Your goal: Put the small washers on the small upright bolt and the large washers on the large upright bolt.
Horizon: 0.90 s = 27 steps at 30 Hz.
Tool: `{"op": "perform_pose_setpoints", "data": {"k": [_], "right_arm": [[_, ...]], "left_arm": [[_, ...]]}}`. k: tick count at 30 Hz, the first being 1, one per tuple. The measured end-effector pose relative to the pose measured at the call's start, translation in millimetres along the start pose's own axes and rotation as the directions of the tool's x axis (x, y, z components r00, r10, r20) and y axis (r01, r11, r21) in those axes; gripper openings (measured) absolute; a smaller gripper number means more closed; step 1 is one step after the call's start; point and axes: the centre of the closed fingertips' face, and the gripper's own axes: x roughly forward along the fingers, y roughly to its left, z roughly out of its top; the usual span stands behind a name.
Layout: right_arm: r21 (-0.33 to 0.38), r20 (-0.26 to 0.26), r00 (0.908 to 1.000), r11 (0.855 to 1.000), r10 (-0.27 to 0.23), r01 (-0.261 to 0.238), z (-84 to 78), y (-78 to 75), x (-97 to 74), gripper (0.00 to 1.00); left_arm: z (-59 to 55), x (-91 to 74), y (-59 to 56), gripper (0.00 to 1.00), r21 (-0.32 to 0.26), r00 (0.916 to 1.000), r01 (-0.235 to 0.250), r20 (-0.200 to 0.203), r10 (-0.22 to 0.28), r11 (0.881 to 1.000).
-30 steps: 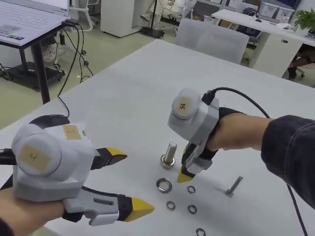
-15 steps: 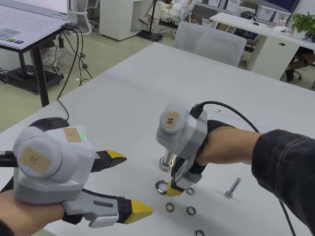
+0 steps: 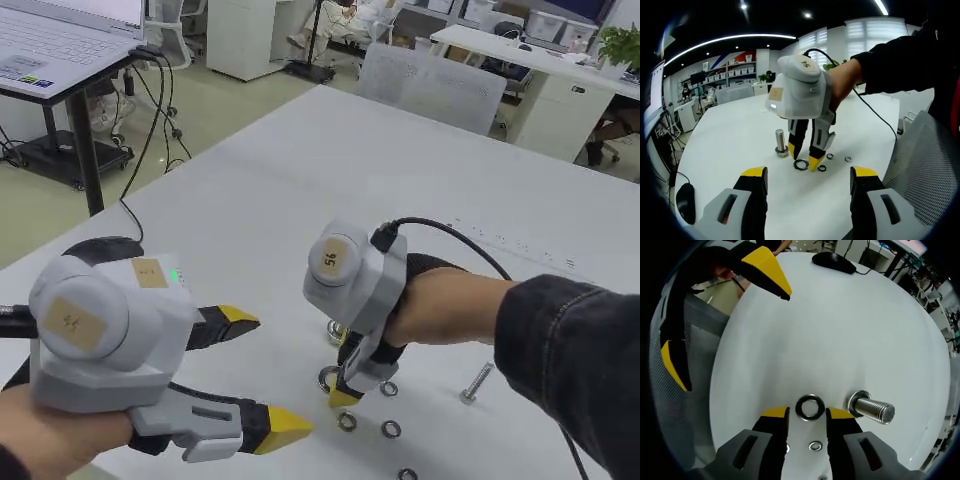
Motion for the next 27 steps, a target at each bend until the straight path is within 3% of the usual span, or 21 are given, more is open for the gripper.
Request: {"op": "perform_pose_setpoints", "data": {"k": [10,27], "right_arm": [[0.037,-0.004,0.9996,0.999,0.027,-0.026,-1.4,0.7,0.8,0.31],[0.0,-0.038,0.9988,1.0,0.031,-0.031,-0.2,6.2,1.0,0.24]], "left_arm": [[0.7,0.3,-1.4,0.65,-0.002,1.0,0.003,0.003,-0.003,1.0],[1.6,1.0,-1.1,0.65,-0.005,1.0,0.004,0.009,-0.004,1.0]]}}
